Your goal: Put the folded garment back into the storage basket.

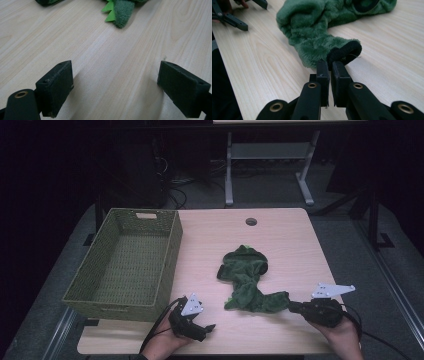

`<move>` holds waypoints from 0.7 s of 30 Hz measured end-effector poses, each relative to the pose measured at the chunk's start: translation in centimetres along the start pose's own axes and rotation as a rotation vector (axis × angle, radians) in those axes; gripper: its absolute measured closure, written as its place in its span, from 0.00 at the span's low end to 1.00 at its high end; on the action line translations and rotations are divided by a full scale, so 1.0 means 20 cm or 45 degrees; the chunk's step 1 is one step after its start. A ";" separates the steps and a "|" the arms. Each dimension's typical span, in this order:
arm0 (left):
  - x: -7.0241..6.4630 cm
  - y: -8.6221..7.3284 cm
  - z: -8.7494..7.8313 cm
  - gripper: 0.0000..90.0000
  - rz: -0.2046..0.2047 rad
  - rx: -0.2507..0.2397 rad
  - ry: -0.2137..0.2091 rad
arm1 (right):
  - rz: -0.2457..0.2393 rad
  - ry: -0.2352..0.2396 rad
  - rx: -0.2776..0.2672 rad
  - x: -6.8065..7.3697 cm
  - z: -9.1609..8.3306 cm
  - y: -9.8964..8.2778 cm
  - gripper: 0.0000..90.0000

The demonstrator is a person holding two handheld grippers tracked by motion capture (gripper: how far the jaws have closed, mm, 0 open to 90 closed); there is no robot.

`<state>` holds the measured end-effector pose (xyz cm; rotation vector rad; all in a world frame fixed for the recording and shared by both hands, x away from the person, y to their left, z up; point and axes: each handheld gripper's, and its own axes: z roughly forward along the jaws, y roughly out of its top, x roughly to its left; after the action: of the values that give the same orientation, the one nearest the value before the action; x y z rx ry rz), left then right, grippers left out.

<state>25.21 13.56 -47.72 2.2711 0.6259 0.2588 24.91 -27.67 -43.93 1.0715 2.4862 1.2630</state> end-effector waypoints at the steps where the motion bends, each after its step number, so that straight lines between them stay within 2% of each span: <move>1: 0.00 0.00 0.00 0.14 0.000 0.000 0.000 | 0.001 0.001 -0.007 0.00 0.00 0.01 0.94; 10: 0.00 0.00 0.00 0.14 0.000 0.000 0.000 | -0.030 0.014 -0.048 0.02 -0.02 0.06 0.94; 21: 0.00 0.00 0.00 0.14 0.000 0.000 0.001 | -0.089 0.036 -0.073 0.07 0.00 0.16 0.94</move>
<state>25.21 13.56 -47.72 2.2712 0.6258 0.2594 25.55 -25.59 -41.31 0.9520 2.4687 1.3297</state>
